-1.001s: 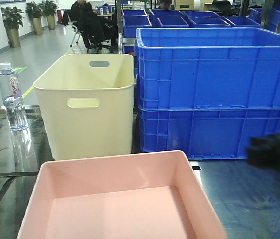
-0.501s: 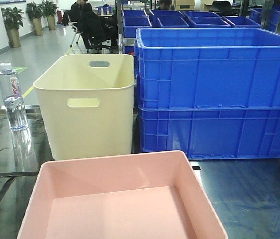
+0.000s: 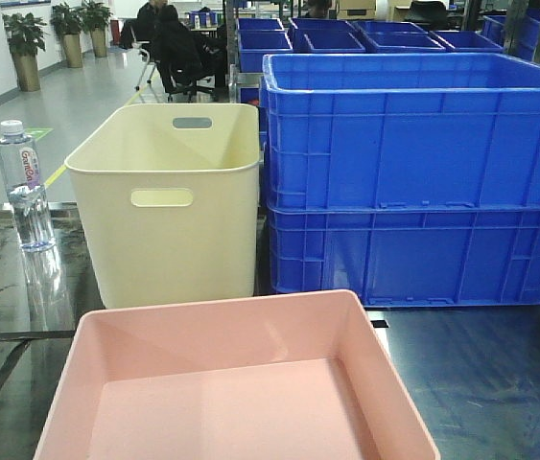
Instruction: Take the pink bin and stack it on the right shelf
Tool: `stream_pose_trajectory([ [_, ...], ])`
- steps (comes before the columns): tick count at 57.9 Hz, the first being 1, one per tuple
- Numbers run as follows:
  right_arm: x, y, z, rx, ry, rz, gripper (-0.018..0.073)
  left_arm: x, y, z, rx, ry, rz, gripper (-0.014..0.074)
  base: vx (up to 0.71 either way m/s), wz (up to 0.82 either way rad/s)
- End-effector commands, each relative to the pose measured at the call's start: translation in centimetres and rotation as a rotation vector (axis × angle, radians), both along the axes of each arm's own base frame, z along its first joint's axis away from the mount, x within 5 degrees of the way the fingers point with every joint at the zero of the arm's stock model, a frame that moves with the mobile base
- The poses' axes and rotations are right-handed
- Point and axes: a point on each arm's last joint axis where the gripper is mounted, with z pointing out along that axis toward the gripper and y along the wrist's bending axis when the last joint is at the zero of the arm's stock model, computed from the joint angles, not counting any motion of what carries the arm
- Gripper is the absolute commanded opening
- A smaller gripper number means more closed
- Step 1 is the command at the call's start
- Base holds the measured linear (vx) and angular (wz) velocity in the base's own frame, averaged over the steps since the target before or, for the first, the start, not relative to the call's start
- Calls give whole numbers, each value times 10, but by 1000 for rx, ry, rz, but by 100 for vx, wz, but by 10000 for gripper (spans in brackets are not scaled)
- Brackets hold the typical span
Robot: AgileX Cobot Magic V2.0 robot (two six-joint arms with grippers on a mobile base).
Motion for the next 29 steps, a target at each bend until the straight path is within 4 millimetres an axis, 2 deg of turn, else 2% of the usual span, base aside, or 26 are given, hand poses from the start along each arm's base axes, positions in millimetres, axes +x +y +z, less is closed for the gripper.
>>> stream_pose_trajectory([
  [1, 2, 0, 6, -3, -73, -5, -8, 3, 0, 1, -2, -44, -5, -5, 0, 0],
  [29, 2, 0, 6, -3, -70, -5, -8, 3, 0, 1, -2, -44, -5, -5, 0, 0],
])
